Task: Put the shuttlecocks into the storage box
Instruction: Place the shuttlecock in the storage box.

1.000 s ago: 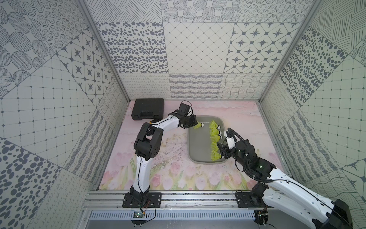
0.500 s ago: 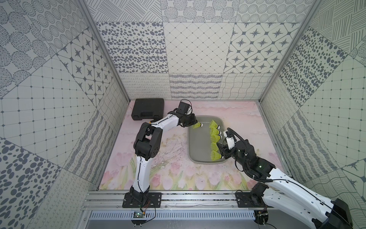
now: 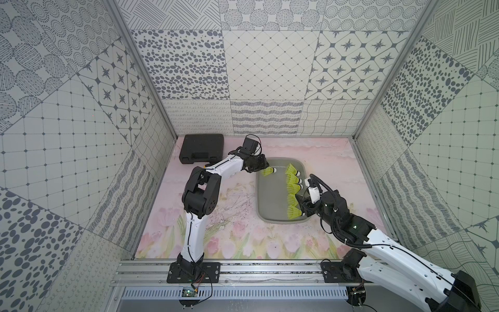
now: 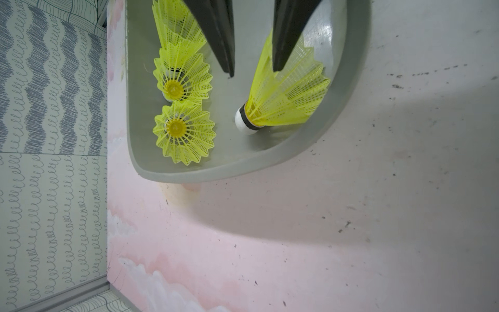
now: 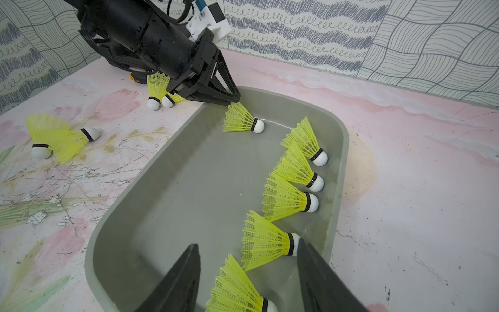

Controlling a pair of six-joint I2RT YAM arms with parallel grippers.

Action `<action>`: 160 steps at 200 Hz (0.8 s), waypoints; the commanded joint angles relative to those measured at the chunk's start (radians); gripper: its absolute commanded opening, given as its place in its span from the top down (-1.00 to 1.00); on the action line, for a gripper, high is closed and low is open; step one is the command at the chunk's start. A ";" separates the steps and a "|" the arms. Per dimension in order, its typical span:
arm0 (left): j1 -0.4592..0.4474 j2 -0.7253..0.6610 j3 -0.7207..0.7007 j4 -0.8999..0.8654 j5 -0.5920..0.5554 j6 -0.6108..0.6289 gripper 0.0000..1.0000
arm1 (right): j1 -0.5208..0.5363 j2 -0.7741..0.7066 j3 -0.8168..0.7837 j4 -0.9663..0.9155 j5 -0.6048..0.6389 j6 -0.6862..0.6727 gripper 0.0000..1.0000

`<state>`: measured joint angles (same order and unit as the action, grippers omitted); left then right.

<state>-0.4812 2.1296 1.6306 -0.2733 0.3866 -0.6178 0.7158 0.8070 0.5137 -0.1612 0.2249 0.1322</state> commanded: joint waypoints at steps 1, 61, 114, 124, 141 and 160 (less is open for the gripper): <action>0.007 0.004 0.023 -0.020 -0.010 0.033 0.41 | -0.003 -0.003 -0.008 0.031 -0.002 0.015 -0.21; 0.013 0.020 0.049 -0.029 0.014 0.041 0.41 | -0.004 -0.006 -0.007 0.025 0.000 0.015 -0.21; 0.018 -0.046 0.025 -0.031 0.002 0.054 0.31 | -0.006 -0.006 -0.009 0.020 0.011 0.017 -0.21; 0.018 -0.078 0.010 -0.033 -0.002 0.060 0.29 | -0.007 -0.006 -0.007 0.020 0.014 0.017 -0.22; 0.027 -0.141 -0.028 -0.032 -0.018 0.067 0.29 | -0.006 -0.005 -0.007 0.019 0.020 0.019 -0.22; 0.050 -0.221 -0.083 -0.036 -0.038 0.071 0.29 | -0.010 -0.003 0.003 0.007 0.030 0.033 -0.23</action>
<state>-0.4587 2.0312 1.6112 -0.2993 0.3851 -0.5900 0.7116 0.8070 0.5137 -0.1654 0.2337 0.1429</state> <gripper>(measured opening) 0.357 0.613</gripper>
